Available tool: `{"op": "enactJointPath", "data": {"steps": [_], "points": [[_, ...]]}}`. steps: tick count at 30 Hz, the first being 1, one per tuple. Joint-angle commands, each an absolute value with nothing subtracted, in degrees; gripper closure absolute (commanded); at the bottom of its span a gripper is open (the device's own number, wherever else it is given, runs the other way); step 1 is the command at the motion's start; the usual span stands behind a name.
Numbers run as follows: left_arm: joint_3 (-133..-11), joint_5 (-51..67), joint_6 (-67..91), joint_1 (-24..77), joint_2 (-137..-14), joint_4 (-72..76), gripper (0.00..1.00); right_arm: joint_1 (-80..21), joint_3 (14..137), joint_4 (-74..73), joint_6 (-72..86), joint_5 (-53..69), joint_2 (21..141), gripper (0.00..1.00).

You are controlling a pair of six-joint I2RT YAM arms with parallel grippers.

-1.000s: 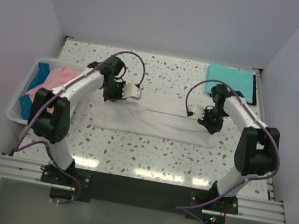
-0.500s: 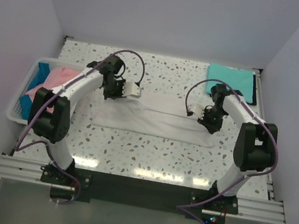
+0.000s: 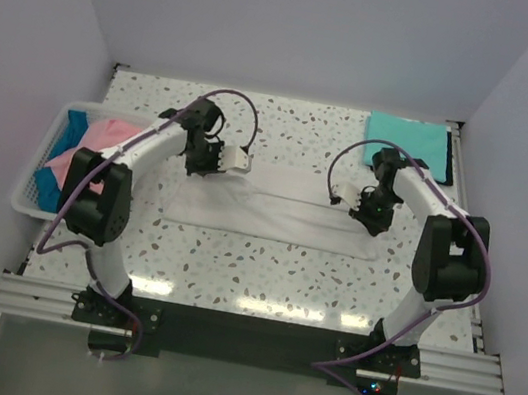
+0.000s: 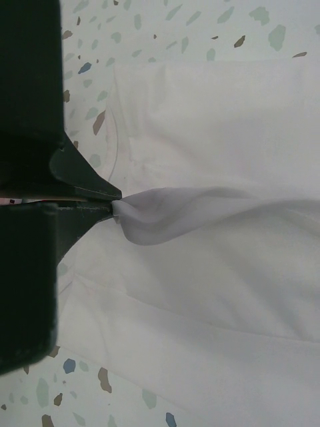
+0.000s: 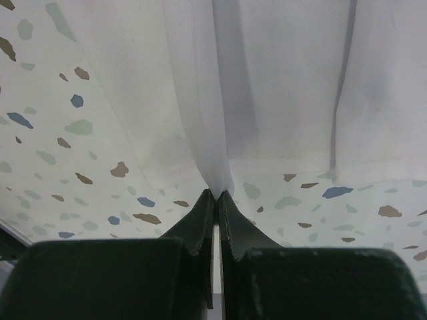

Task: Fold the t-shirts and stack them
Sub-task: Fold the tshirt

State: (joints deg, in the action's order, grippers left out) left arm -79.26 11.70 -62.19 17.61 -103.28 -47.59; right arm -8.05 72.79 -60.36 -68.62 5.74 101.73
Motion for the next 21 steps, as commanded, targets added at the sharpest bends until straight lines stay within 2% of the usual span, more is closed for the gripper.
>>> {"op": "enactJointPath", "data": {"steps": [1,21], "points": [[-81.65,11.95,-63.63,16.96,-103.36,-46.14,1.0,-7.65,73.39,-59.59,-69.52,6.15,101.69,1.0],[-81.04,10.46,-63.54,16.7,-106.96,-43.6,1.0,-7.47,75.23,-58.45,-66.54,5.27,106.7,1.0]]}}
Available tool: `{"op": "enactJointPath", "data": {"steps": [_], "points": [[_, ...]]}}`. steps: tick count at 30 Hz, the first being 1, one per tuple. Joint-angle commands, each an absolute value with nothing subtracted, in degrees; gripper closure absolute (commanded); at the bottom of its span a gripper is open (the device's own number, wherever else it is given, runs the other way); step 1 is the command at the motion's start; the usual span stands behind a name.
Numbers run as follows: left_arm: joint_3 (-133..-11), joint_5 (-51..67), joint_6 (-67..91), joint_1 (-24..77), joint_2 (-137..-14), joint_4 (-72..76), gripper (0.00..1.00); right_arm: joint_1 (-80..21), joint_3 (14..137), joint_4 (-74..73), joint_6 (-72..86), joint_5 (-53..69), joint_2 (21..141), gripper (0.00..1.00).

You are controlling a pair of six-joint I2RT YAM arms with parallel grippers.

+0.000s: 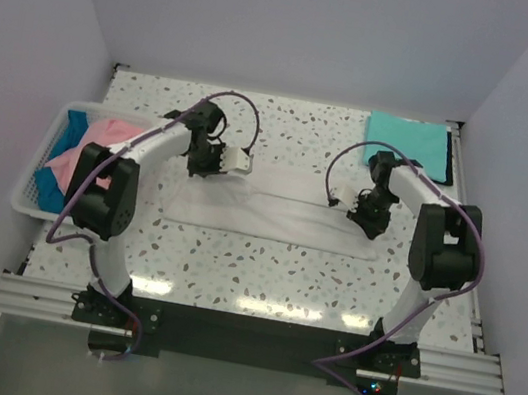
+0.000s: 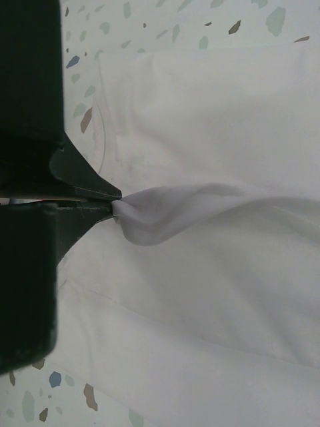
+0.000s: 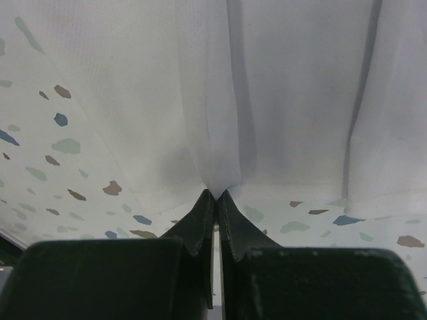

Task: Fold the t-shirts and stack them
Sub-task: Fold the tshirt

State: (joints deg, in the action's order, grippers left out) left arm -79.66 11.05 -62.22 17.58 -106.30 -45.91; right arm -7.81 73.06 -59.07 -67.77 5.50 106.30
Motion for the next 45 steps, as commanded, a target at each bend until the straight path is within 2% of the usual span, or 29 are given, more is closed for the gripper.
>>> {"op": "enactJointPath", "data": {"steps": [1,18,24,25,26,27,29,30,31,32,36,39,40,41,45], "points": [[-80.86,10.46,-63.46,16.7,-107.05,-43.25,1.0,-7.56,75.41,-58.36,-66.27,5.19,106.79,1.0],[-78.49,13.09,-64.42,15.21,-101.69,-44.39,1.0,-6.33,76.64,-61.35,-67.59,5.89,104.85,1.0],[-78.48,11.78,-62.14,15.21,-103.88,-41.75,0.99,-6.33,77.08,-59.94,-65.66,6.15,106.26,1.0],[-78.75,11.34,-61.09,15.21,-104.84,-41.66,0.94,-6.24,77.78,-59.77,-65.05,5.98,106.61,0.98],[-79.27,10.64,-60.65,15.21,-105.11,-41.4,0.81,-6.24,78.31,-59.77,-64.43,5.63,107.13,0.92],[-79.45,10.37,-59.86,15.03,-105.29,-40.96,0.74,-6.33,78.57,-59.77,-63.55,4.84,107.31,0.74],[-80.24,10.63,-57.4,14.33,-104.86,-40.78,0.6,-6.07,79.28,-60.38,-62.85,4.48,106.88,0.56],[-80.51,10.63,-56.17,13.89,-104.51,-40.17,0.59,-5.54,79.54,-60.47,-62.41,4.31,105.83,0.46],[-80.59,10.55,-52.25,13.36,-103.2,-39.64,0.57,-5.1,80.24,-60.9,-61.88,4.31,105.3,0.4],[-80.68,11.85,-50.12,11.88,-102.31,-39.46,0.55,-4.75,80.77,-61.43,-60.57,4.48,104.77,0.39],[-76.74,15.55,-40.1,10.81,-94.6,-38.5,0.54,-3.08,85.33,-65.91,-56.87,7.55,104.59,0.4],[-73.48,19.24,-29.39,11.16,-92.29,-38.58,0.53,-3.77,87.89,-68.2,-53.89,10.28,105.73,0.48],[-72.87,21.42,-27.88,11.34,-92.37,-39.8,0.53,-4.21,88.59,-68.2,-53.18,10.37,106.86,0.55],[-71.99,21.88,-25.95,11.51,-92.55,-39.9,0.55,-4.57,88.68,-67.94,-52.13,10.55,107.66,0.58],[-67.6,20.93,-18.48,12.57,-93.95,-37.62,0.6,-7.28,87.98,-64.52,-49.84,10.29,109.95,0.62]]}}
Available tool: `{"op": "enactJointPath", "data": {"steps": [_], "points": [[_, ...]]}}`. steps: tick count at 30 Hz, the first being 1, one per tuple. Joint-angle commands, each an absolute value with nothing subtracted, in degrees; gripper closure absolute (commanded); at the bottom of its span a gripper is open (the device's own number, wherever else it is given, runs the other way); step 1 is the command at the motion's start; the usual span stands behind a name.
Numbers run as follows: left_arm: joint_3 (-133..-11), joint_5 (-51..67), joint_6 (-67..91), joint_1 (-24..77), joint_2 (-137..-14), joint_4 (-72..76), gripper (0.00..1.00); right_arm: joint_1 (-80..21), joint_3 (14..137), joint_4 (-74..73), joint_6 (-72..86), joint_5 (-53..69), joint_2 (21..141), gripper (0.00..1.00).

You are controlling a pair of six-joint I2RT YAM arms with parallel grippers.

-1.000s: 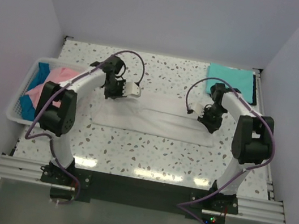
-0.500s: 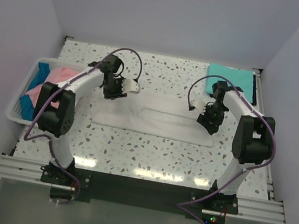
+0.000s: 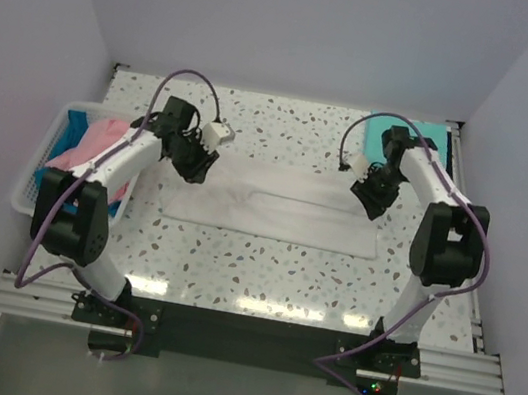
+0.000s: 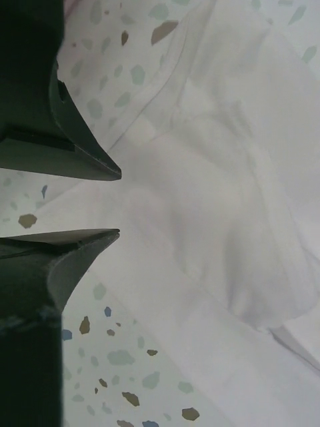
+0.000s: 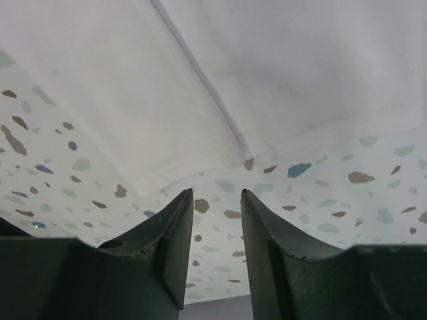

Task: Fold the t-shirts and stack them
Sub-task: Fold the tshirt

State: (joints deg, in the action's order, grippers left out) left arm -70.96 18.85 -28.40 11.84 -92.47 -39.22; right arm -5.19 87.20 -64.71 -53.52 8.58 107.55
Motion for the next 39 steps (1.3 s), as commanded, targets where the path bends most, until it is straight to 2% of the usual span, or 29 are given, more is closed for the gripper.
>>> {"op": "enactJointPath", "data": {"steps": [1,4,14,23,26,27,29,30,32,34,36,39], "points": [[-66.11,19.26,-17.85,12.92,-94.22,-37.27,0.61,-7.73,87.72,-62.86,-49.49,10.02,111.08,0.62],[-63.73,16.63,-15.74,13.88,-95.53,-35.95,0.67,-9.05,87.63,-59.34,-48.17,8.44,112.85,0.62],[-62.49,10.38,-12.39,13.89,-102.56,-33.75,0.73,-9.84,89.13,-57.3,-47.11,7.47,116.54,0.64],[-72.58,2.56,-18.01,13.71,-114.76,-33.84,0.77,-14.75,74.2,-56.34,-50.62,7.47,110.14,0.73],[-84.86,-1.39,-22.4,13.71,-124.31,-34.44,0.76,-20.71,66.56,-56.16,-50.63,10.17,105.48,0.73],[-96.39,-0.27,-22.5,13.45,-127.24,-38.63,0.76,-22.66,66.1,-58.51,-50.28,11.85,103.82,0.73],[-108.75,2.89,-21.89,13.18,-134.25,-42.41,0.76,-27.57,66.44,-61.77,-49.57,18.94,102.06,0.71],[-118.81,3.94,-21.8,13.18,-135.51,-43.41,0.75,-28.73,68.27,-65.44,-49.31,21.94,101.35,0.71],[-124.95,7.81,-20.84,13.18,-135.53,-42.98,0.73,-29.18,73.27,-68.89,-48.61,26.78,99.94,0.68],[-124.64,11.32,-20.13,13.18,-132.38,-38.35,0.67,-28.66,76.71,-72.06,-47.12,30.23,100.11,0.68],[-117.65,13.44,-18.73,13.1,-125.79,-34.56,0.59,-26.2,80.5,-73.65,-46.67,31.9,100.28,0.68],[-109.09,18.44,-16.18,14.06,-119.28,-31.2,0.57,-22.07,82.7,-73.05,-46.32,30.16,101.68,0.69]]}}
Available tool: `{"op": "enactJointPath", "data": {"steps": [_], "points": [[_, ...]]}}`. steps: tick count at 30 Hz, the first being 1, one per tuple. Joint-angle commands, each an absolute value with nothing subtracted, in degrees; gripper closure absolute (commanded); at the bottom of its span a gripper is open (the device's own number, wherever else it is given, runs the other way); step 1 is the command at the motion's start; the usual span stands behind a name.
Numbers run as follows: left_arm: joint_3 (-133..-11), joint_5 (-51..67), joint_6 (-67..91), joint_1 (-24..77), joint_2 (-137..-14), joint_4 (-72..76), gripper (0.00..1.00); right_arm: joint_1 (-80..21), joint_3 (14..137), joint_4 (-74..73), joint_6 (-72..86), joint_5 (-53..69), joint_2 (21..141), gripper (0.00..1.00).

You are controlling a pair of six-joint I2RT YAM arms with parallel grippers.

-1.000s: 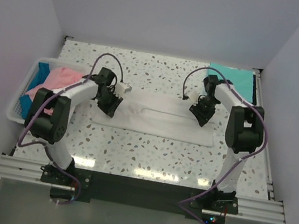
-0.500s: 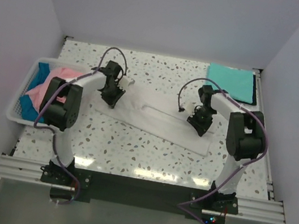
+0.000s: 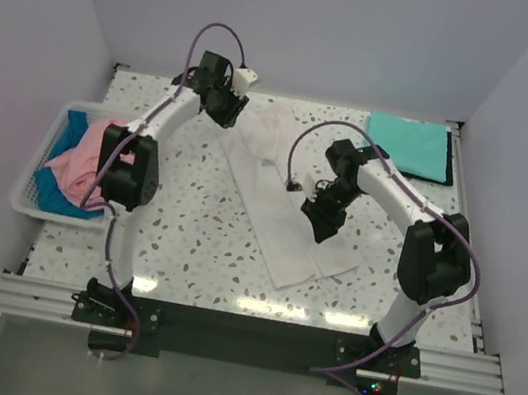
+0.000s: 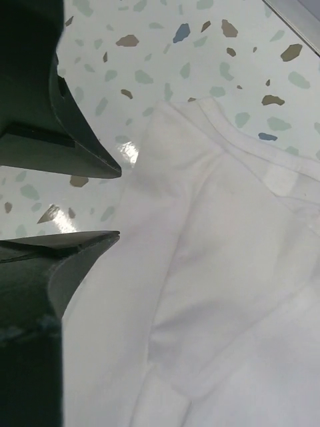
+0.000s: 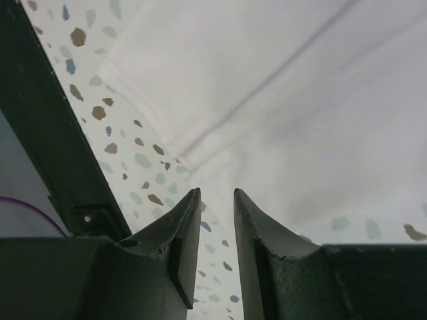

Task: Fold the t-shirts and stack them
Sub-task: Fold the tshirt

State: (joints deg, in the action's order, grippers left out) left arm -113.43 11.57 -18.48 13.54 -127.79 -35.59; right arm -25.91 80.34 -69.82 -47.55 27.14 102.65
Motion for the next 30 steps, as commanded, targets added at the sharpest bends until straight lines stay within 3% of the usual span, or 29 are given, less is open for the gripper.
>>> {"op": "enactJointPath", "data": {"steps": [1,9,17,30], "points": [[-107.51,18.63,-15.91,14.67,-118.31,-31.81,0.58,-20.41,82.79,-72.08,-45.88,26.58,102.3,0.7],[-91.77,21.53,-13.8,20.12,-113.65,-32.09,0.62,-19.16,80.95,-63.64,-45.36,16.17,107.92,0.8],[-91.05,20.04,-13.18,20.21,-114.17,-33.22,0.63,-26.09,73.14,-58.01,-44.3,13.1,109.69,0.84],[-97.03,18.98,-13.18,19.86,-118.56,-36.83,0.63,-39.98,74.43,-55.2,-32.62,34.35,115.31,0.82]]}}
